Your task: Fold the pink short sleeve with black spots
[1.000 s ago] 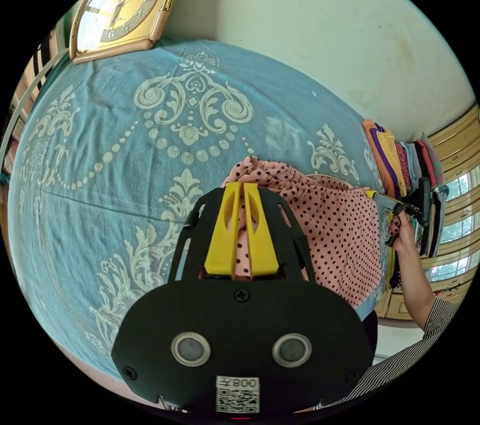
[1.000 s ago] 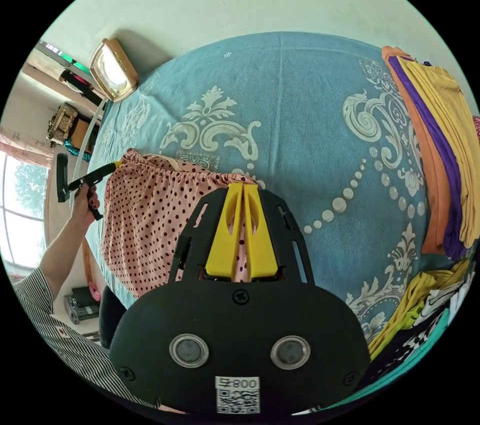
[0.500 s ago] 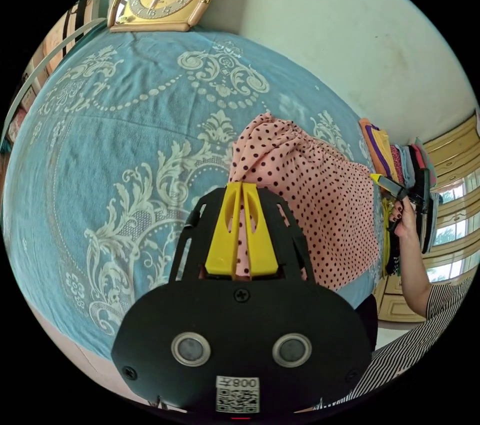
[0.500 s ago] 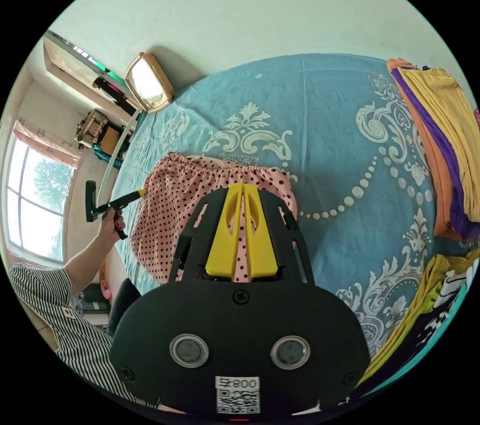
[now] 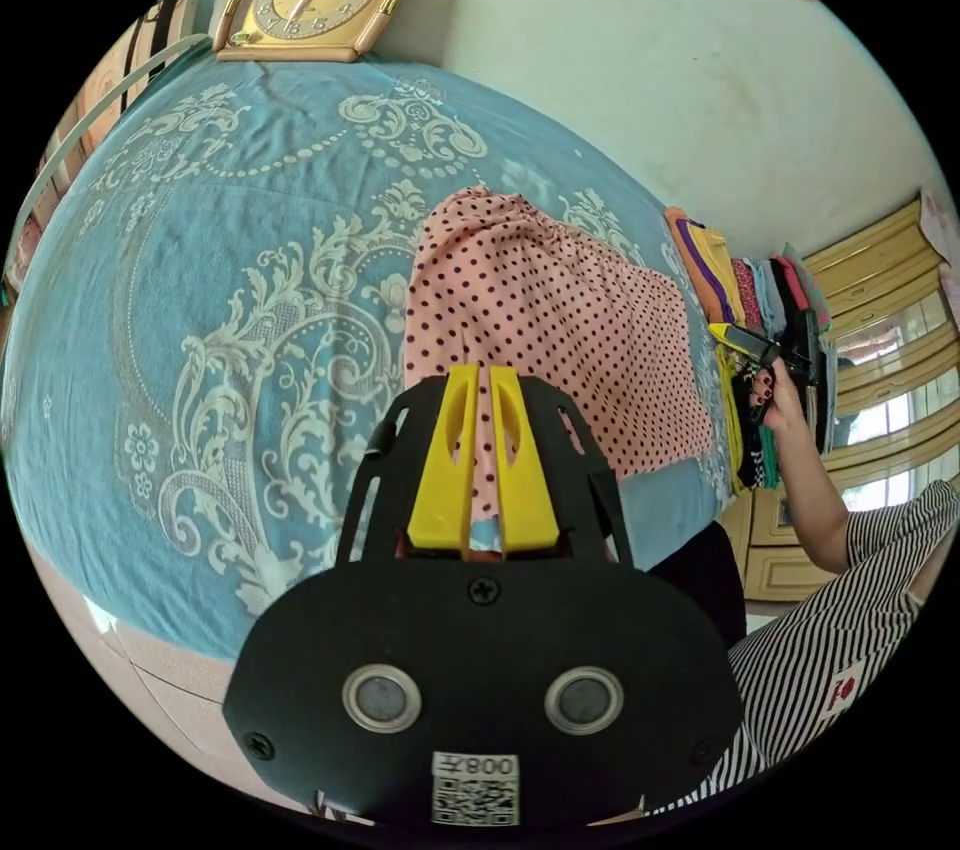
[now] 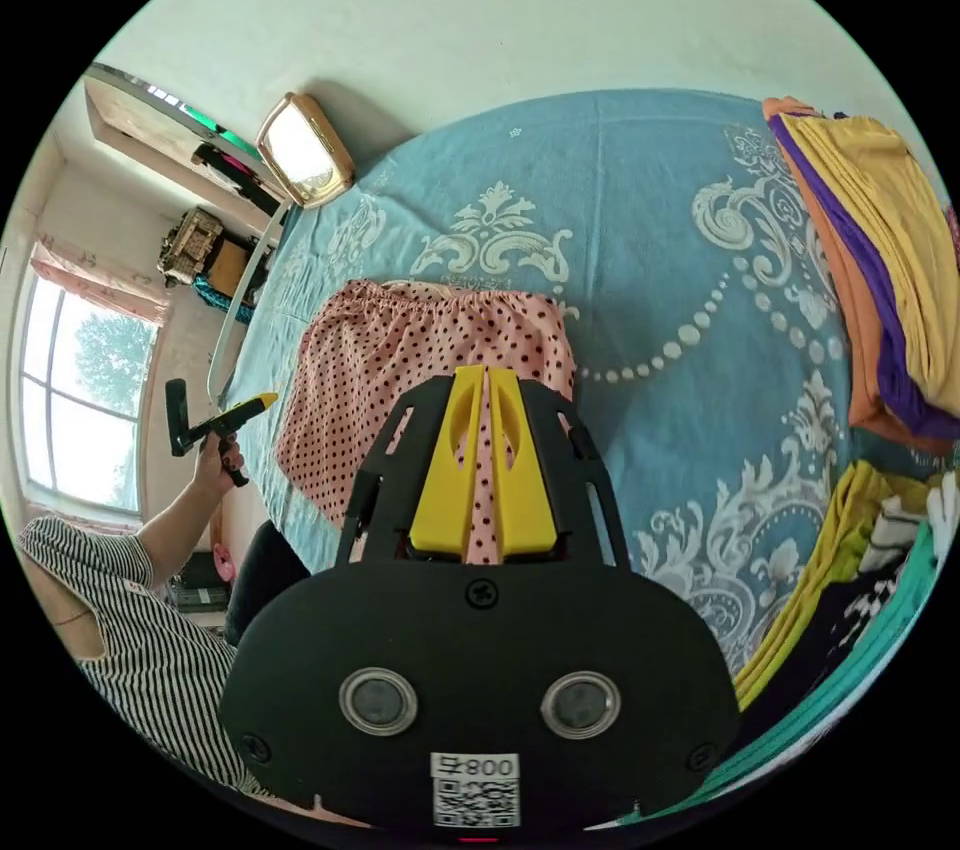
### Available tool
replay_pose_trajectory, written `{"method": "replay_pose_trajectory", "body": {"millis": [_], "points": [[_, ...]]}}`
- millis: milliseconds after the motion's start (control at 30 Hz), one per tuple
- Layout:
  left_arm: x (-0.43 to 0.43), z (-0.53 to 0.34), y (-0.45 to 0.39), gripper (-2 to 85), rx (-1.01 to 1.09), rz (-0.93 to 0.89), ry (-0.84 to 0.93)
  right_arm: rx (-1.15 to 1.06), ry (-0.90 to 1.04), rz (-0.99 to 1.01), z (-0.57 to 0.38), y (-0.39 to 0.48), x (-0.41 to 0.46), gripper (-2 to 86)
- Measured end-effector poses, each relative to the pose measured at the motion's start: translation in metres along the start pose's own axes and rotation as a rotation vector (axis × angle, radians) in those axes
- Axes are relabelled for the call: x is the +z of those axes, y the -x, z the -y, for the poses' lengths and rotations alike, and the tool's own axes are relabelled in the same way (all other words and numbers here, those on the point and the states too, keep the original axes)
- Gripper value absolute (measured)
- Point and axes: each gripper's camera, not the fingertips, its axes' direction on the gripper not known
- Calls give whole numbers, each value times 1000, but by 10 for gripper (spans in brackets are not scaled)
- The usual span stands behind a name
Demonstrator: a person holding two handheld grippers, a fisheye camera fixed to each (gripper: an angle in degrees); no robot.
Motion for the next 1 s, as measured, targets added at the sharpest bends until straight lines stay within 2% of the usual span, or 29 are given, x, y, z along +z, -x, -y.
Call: {"method": "replay_pose_trajectory", "body": {"millis": [167,333,567,733,1000], "points": [[-1,-57,32,56,-142,-34,15,121,59,54,-145,-29,-52,64],[20,-74,56,68,-210,-94,46,223,39,168,-222,-49,-63,78],[56,-69,52,16,-179,-84,137,224,33,257,-231,-67,-66,57],[60,-74,54,6,-161,-81,130,199,52,332,-236,-74,-90,15],[100,-104,64,3,-204,-75,166,194,120,362,-251,-90,-115,2]]}}
